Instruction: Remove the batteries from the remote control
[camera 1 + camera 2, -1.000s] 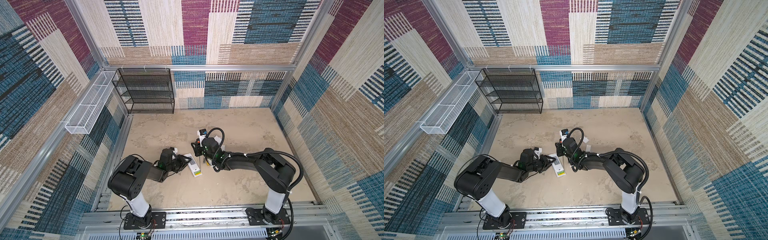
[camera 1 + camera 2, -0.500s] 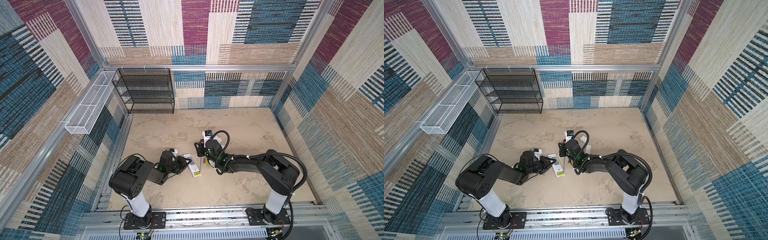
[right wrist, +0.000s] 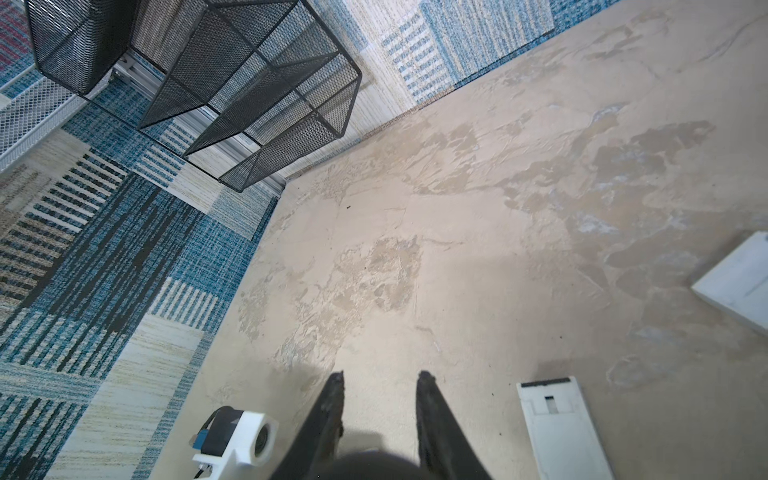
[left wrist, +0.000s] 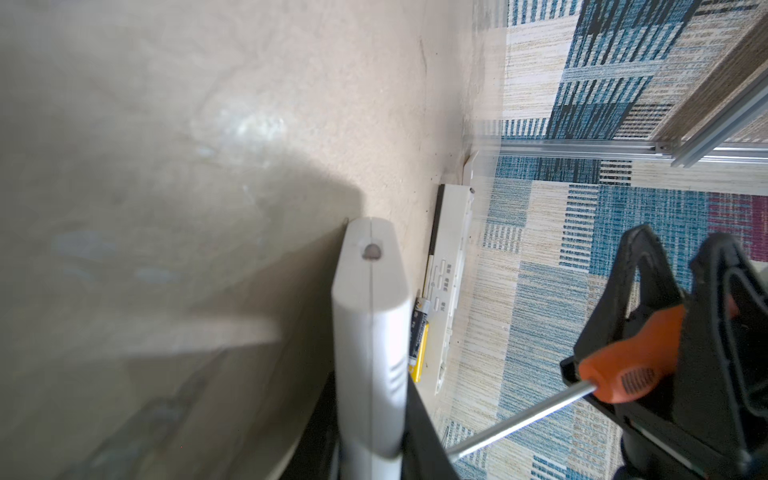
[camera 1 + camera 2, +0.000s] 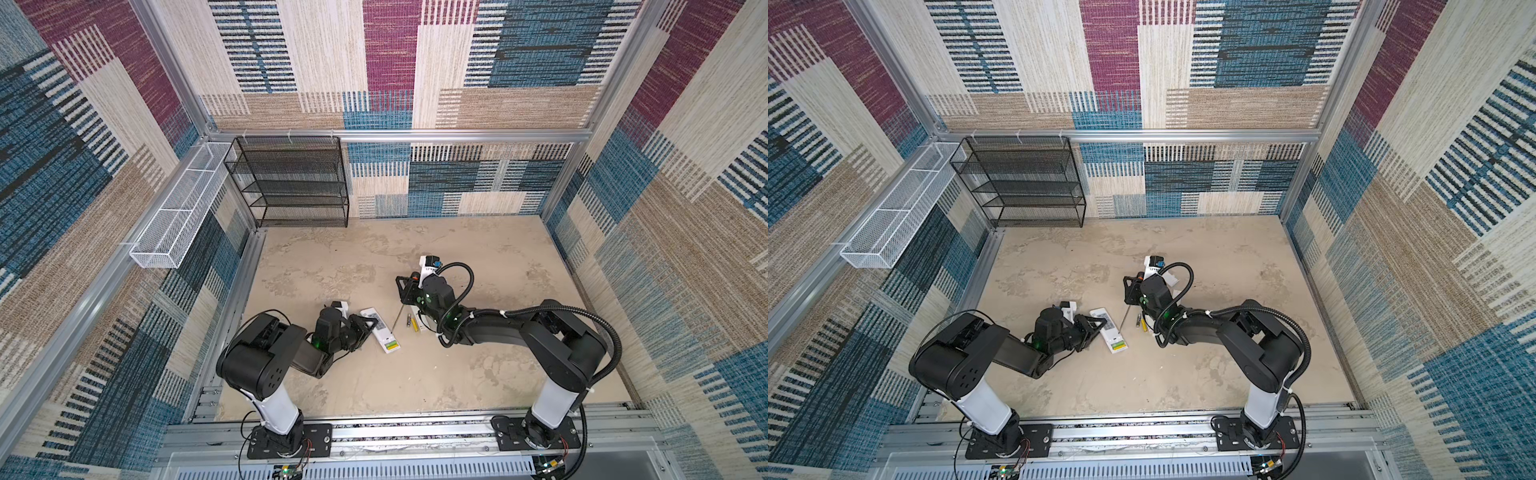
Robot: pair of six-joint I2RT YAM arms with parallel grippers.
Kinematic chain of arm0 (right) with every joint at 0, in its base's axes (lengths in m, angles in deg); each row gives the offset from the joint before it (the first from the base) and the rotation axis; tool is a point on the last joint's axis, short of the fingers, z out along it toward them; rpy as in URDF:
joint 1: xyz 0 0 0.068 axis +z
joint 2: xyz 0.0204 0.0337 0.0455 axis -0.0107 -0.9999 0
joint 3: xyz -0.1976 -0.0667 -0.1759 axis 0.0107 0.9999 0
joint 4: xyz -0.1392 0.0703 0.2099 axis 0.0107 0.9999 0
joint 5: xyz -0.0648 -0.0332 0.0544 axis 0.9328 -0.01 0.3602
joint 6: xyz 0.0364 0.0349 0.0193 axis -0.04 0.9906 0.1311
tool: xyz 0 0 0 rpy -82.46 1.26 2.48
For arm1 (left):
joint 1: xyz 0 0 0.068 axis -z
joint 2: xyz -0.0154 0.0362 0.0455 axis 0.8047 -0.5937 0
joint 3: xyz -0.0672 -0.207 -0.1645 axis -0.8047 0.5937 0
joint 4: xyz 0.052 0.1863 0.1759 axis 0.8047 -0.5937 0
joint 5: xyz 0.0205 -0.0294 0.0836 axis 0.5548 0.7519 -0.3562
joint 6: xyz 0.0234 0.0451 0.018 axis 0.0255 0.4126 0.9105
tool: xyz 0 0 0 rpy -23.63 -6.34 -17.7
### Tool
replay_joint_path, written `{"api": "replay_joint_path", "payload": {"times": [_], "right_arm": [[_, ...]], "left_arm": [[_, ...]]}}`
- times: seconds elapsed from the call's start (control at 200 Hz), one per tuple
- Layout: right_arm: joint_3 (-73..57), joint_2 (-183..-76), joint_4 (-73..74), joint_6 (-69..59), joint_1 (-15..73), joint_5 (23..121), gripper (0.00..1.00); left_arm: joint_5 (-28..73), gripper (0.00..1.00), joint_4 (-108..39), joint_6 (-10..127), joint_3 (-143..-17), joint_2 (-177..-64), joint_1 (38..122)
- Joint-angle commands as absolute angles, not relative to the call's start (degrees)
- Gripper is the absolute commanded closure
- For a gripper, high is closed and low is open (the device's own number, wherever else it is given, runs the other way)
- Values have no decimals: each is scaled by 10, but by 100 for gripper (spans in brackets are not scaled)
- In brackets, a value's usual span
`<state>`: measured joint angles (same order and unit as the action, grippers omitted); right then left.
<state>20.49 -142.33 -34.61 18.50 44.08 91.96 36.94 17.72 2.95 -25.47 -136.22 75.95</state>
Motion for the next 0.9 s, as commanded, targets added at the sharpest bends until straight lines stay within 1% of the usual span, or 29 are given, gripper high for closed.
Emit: {"api": "replay_joint_path", "payload": {"times": [0.0, 0.195, 0.295, 0.451, 0.541, 0.616, 0.741, 0.891], "right_arm": [[208, -1411, -384, 159, 441, 927, 100], [206, -1391, -392, 86, 440, 926, 100], [191, -1383, -372, 69, 439, 931, 100], [167, -1366, -333, 64, 428, 910, 100], [151, -1354, -303, 52, 426, 901, 100], [136, -1344, -271, 45, 424, 899, 100], [110, -1332, -217, 49, 417, 890, 100], [83, -1322, -169, 69, 404, 858, 100]], "left_arm": [[360, 100, 209, 36, -255, -1365, 744], [385, 100, 176, 71, -304, -1384, 714], [377, 100, 133, 93, -334, -1389, 705], [357, 61, 5, 147, -370, -1361, 692], [341, 48, -99, 192, -389, -1327, 688], [323, 41, -164, 227, -401, -1294, 684], [292, 40, -255, 300, -423, -1232, 677], [270, 46, -338, 405, -459, -1154, 678]]}}
